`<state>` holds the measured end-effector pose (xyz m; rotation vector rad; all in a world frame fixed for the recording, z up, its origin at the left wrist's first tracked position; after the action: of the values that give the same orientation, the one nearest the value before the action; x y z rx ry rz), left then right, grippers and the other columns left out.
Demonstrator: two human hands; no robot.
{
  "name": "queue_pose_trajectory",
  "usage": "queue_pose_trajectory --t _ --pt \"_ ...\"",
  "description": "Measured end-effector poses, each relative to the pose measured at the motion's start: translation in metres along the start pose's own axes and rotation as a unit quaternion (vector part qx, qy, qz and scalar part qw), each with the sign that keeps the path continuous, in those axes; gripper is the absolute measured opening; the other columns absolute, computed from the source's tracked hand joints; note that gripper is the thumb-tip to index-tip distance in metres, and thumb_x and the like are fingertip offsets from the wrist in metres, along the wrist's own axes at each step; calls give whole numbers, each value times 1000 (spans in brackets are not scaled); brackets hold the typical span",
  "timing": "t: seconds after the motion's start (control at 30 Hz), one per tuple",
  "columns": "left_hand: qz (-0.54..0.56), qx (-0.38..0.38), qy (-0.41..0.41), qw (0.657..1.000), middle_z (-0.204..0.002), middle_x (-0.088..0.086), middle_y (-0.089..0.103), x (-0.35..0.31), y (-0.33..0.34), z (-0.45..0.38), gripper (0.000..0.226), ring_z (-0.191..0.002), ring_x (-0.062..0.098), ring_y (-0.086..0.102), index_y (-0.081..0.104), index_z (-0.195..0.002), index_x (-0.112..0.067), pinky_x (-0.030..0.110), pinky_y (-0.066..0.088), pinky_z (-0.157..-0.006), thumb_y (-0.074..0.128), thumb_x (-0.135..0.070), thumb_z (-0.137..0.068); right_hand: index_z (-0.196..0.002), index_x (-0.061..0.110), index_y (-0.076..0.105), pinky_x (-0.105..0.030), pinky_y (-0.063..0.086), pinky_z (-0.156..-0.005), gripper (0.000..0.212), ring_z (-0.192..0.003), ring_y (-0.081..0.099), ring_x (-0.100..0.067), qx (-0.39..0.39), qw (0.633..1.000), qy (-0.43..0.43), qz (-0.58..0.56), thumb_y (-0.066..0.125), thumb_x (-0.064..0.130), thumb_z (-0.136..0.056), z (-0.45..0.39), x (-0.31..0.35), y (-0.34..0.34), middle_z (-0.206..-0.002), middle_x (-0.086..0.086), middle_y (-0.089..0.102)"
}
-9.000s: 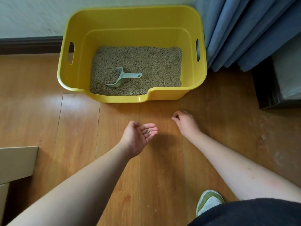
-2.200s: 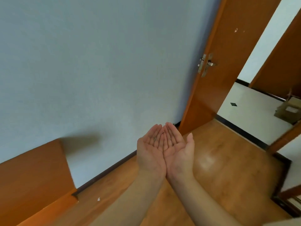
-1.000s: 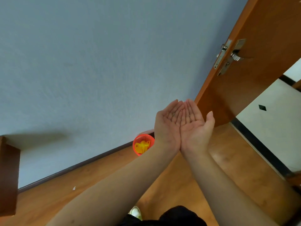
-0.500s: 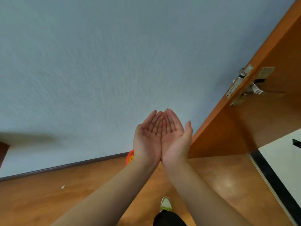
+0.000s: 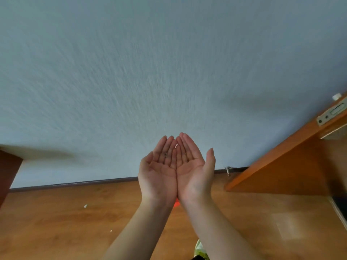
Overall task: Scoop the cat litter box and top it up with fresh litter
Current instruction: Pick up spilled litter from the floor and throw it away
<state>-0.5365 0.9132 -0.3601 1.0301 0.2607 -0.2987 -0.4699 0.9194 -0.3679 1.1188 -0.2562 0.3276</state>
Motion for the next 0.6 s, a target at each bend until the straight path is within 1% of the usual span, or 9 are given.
queue_pose_trajectory --t 0.13,0.27,0.4,0.5,0.6 --pt "-13 -10 -4 1000 -124 22 65 -2 -36 -19 43 -115 31 64 60 -124 4 39 42 -106 31 -17 -99 -119 2 64 -39 37 -110 67 -120 59 -24 -9 1000 -1 23 24 51 -99 -13 -28 -23 -123 -14 65" --pt "-26 -15 -17 999 -123 22 65 5 -72 -41 44 -116 32 63 60 -125 3 40 40 -108 32 -19 -100 -120 3 65 -41 35 -112 68 -121 58 -26 -19 999 -11 27 24 53 -99 -29 -50 -55 -125 -15 64" --pt "-22 -33 -35 999 -122 22 66 27 -110 -79 44 -114 32 64 60 -125 3 41 40 -108 33 -21 -99 -120 3 65 -42 33 -113 67 -122 57 -25 -37 998 -20 50 25 53 -98 -63 -67 -100 -125 -15 64" --pt "-16 -43 -42 998 -122 22 66 48 -142 -119 44 -114 31 65 60 -126 2 40 42 -105 34 -22 -99 -119 3 66 -41 34 -112 66 -121 58 -25 -49 997 -24 58 26 51 -99 -100 -78 -139 -124 -14 65" --pt "-9 -37 -46 998 -123 21 65 70 -178 -156 44 -114 31 64 60 -125 2 39 43 -105 35 -22 -99 -119 3 65 -39 37 -110 63 -118 60 -23 -55 996 -38 65 26 48 -100 -135 -91 -182 -122 -12 66"
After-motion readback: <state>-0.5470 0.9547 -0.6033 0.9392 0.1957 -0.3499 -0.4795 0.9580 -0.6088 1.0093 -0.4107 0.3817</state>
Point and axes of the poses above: each hand's wrist, its own z-axis away from the middle knuckle, its own y-axis out of the palm, x = y × z, the point moved 5 cm from there along -z, towards the middle knuckle
